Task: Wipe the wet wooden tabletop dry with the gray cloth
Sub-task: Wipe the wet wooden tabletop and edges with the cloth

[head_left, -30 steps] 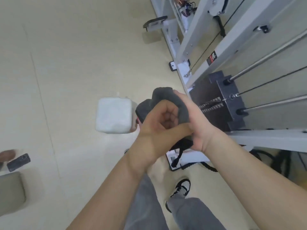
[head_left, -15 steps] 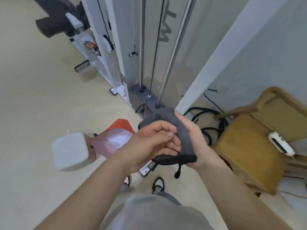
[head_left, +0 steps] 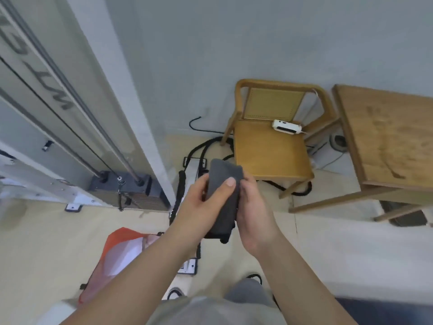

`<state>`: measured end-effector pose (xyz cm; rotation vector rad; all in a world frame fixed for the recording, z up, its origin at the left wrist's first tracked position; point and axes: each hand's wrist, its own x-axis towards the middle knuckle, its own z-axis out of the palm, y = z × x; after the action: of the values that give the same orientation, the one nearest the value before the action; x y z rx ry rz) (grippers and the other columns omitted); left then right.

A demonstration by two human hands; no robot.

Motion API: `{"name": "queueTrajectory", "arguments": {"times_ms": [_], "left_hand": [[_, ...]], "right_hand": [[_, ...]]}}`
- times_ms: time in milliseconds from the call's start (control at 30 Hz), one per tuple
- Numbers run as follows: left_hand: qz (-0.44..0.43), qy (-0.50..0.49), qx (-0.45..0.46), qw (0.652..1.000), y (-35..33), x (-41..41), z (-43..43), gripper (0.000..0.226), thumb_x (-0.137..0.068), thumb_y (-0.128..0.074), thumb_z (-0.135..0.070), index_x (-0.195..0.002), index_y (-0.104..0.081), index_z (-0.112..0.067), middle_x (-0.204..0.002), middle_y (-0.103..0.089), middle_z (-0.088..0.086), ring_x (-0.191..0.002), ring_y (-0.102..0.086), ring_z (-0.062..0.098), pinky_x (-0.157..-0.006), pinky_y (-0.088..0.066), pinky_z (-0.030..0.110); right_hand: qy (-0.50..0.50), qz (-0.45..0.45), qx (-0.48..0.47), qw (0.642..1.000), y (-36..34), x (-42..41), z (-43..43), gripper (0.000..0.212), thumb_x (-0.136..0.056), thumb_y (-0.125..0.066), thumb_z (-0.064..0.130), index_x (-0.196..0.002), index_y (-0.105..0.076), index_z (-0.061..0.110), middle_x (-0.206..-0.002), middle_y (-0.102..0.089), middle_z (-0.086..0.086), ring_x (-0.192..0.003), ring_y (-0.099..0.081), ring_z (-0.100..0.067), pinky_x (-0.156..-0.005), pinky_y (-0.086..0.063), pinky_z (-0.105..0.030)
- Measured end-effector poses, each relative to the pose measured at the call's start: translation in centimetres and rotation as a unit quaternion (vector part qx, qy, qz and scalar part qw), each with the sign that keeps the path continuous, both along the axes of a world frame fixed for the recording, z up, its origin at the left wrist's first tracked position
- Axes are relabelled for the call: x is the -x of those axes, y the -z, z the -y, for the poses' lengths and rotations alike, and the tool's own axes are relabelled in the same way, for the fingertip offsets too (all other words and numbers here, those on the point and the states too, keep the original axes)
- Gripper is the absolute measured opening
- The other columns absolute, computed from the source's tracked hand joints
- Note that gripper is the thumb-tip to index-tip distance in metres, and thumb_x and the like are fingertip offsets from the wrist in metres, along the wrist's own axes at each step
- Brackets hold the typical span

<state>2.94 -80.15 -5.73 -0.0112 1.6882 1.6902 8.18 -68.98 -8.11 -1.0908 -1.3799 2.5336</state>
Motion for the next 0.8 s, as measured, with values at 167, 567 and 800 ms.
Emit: {"name": "queueTrajectory", "arguments": {"times_ms": [167,567,800], "left_hand": [[0.138,0.092,-0.057,0.984,-0.3,-2.4,-7.6,0.028,-0.097,-0.066,-0.037,-0.123,-0.069,-0.028,-0.111,-0.078,0.006,-0.096,-0.077,0.03,-0.08,-0.063,0.047],[0.203,0.268,-0.082,0.938,1.6,-12.3,-33.1,0.045,-0.095,-0.068,-0.044,-0.135,-0.066,-0.024,-0.134,-0.069,0.008,-0.125,-0.064,0.03,-0.107,-0.048,0.053],[0.254,0.288,-0.022,0.923,2.0,-13.8,-42.2,0.044,-0.088,-0.077,-0.031,-0.127,-0.071,-0.012,-0.126,-0.072,0.016,-0.116,-0.068,0.037,-0.109,-0.047,0.054]], "right_hand": [[0.056,-0.009,-0.083,0.995,-1.5,-5.8,-8.0,0.032,-0.101,-0.061,0.022,-0.132,-0.06,0.026,-0.121,-0.074,0.003,-0.109,-0.071,-0.014,-0.088,-0.057,-0.035],[0.144,0.014,-0.071,0.987,-2.9,-20.0,-34.1,0.026,-0.092,-0.066,0.005,-0.118,-0.068,0.007,-0.113,-0.075,-0.013,-0.107,-0.072,-0.026,-0.089,-0.056,-0.041],[0.196,0.053,-0.075,0.976,-2.0,-23.1,-43.1,0.024,-0.09,-0.073,0.012,-0.113,-0.068,0.006,-0.109,-0.077,-0.01,-0.102,-0.073,-0.026,-0.088,-0.058,-0.043]]}}
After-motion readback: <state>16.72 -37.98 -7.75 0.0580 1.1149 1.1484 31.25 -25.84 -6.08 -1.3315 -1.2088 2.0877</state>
